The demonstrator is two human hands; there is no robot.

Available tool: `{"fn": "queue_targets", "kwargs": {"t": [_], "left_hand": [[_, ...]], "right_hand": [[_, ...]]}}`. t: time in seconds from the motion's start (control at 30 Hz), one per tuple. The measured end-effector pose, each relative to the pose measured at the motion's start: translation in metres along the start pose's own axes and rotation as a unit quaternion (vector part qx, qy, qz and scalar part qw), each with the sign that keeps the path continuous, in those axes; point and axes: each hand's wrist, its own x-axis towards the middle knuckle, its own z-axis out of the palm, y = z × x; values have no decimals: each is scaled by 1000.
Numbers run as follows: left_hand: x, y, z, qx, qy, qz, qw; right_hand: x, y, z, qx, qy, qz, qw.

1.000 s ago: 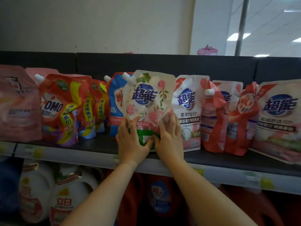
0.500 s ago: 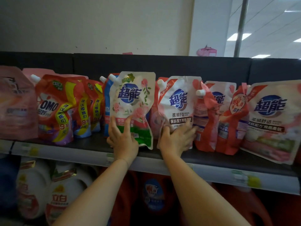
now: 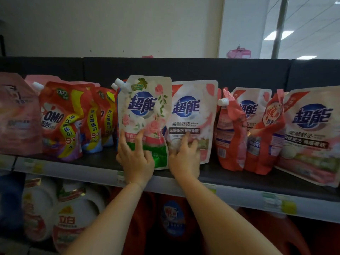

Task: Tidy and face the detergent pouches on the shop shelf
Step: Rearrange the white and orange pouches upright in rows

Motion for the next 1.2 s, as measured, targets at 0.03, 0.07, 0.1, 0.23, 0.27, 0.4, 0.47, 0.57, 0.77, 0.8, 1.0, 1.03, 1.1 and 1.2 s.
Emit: {"fn": "queue_targets", "kwargs": {"t": [0.03,0.07,0.1,0.23,0.27,0.4,0.47,0.57,0.77,0.8,1.0,1.03,1.1,1.2], "left_hand": [[-1,0,1,11,8,11,1000],[-2,0,2,27,16,28,999],[-3,1,3,42,23,49,998],[-5,7,0,64,51,127,989],[-7,11,-1,61,50,155,985],[-20,51,-5,10,-22,281,959],[-25,79,-2,-57,-83,282,954],[-28,111,10,-143,-174,230,947],[-33,165,46,-178,-338,66,922],[-34,172,55,-191,-347,38,918],[-31,200,94,-248,-392,-128,877],[-30,202,100,-262,-393,-145,869],[-28,205,111,-277,-392,-168,861],[-24,206,119,-301,-371,-187,858]], "right_hand": [[1,0,-1,8,-16,-10,1000],[3,0,-2,24,-38,-14,999],[6,1,-4,43,-65,-12,997],[14,5,-23,31,-163,-13,986],[15,7,-29,13,-177,-24,984],[14,16,-60,-4,-176,-70,982],[13,25,-77,19,-126,-80,989],[16,49,-101,-2,-27,-44,999],[28,106,-140,-35,64,82,994],[31,113,-144,-34,71,104,991],[52,140,-155,-4,83,223,971],[56,141,-156,1,84,238,968],[64,142,-155,27,70,267,961],[73,146,-155,74,31,273,959]]}}
